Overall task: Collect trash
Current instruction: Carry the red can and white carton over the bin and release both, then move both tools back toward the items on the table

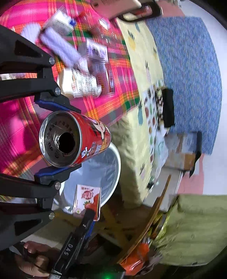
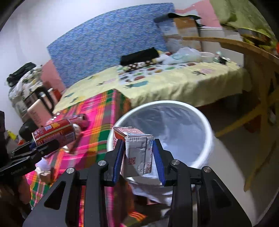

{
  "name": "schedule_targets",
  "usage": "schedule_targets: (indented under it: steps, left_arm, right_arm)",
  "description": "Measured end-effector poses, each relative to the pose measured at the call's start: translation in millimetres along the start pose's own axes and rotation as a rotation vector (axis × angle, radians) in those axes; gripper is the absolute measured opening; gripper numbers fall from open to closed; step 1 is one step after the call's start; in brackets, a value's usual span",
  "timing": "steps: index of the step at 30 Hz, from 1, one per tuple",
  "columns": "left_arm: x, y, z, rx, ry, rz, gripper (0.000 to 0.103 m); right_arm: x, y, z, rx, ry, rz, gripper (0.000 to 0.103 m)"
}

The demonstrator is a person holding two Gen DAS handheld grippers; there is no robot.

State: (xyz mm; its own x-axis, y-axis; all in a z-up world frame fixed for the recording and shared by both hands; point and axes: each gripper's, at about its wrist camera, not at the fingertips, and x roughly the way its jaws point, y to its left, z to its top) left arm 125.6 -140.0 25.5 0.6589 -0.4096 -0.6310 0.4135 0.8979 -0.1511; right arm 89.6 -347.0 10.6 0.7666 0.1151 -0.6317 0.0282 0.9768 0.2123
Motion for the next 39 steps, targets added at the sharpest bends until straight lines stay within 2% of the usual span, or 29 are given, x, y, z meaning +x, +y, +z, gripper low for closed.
schedule_targets:
  steps: [8,16,20,24,32,35,39]
  left_arm:
    - [44,-32,5,0.045,0.076,-0.094,0.055]
    - [69,-39,2,0.059,0.144,-0.124,0.055]
    - [70,-43,3,0.069,0.138,-0.139,0.056]
    - [67,-46,5,0.078,0.12,-0.137,0.062]
    - [56,-35,6,0.034,0.107,-0.125,0.063]
    - [47,-28,4,0.01,0.097,-0.115,0.063]
    - [31,-19,-2,-0.007,0.079,-0.083,0.063]
  right_arm:
    - [9,-22,-2,0.006,0.04,-0.079,0.035]
    - [15,-35,-5,0.014,0.08,-0.096,0.036]
    - [18,-36,-3,0.014,0.089,-0.092,0.036]
    - [18,-36,-3,0.018,0.082,-0.088,0.036]
    - [8,-30,-1,0.003,0.055,-0.078,0.038]
    - [6,-25,0,-0.003,0.047,-0.07,0.044]
    - [-1,-12,-2,-0.027,0.035,-0.037,0.046]
